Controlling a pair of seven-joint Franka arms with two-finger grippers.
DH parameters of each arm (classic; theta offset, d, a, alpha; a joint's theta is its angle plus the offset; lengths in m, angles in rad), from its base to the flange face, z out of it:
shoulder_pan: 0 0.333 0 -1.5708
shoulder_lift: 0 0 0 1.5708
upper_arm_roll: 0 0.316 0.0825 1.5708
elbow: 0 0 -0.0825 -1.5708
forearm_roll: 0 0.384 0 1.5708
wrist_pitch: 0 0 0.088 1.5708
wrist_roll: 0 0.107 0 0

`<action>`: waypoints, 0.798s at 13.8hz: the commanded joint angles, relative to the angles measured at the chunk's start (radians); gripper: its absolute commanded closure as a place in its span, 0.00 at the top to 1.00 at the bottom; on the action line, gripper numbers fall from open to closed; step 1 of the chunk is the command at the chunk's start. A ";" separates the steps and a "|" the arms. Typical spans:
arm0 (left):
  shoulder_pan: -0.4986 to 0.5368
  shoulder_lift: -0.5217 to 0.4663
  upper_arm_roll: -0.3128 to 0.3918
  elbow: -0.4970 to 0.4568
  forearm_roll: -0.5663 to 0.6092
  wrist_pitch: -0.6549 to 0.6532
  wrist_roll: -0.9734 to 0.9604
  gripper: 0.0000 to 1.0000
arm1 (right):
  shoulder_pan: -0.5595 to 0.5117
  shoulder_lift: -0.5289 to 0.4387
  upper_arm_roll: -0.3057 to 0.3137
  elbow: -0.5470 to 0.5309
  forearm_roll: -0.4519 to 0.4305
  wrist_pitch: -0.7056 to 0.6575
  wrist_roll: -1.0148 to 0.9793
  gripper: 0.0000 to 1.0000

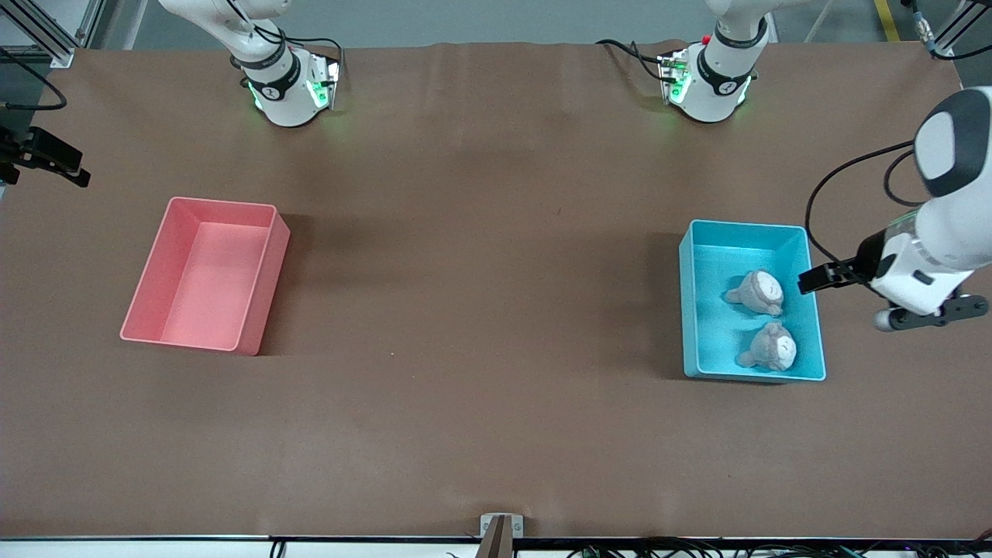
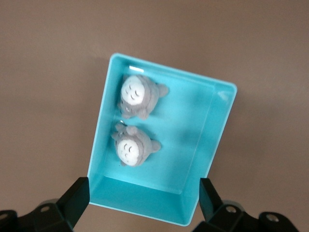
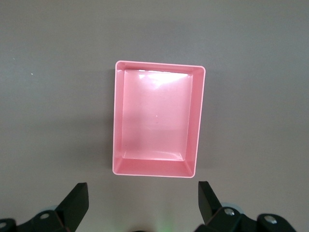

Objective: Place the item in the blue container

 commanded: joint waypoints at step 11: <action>-0.034 -0.227 -0.016 0.127 -0.011 -0.346 0.063 1.00 | -0.004 -0.022 0.031 0.039 0.072 -0.094 0.035 1.00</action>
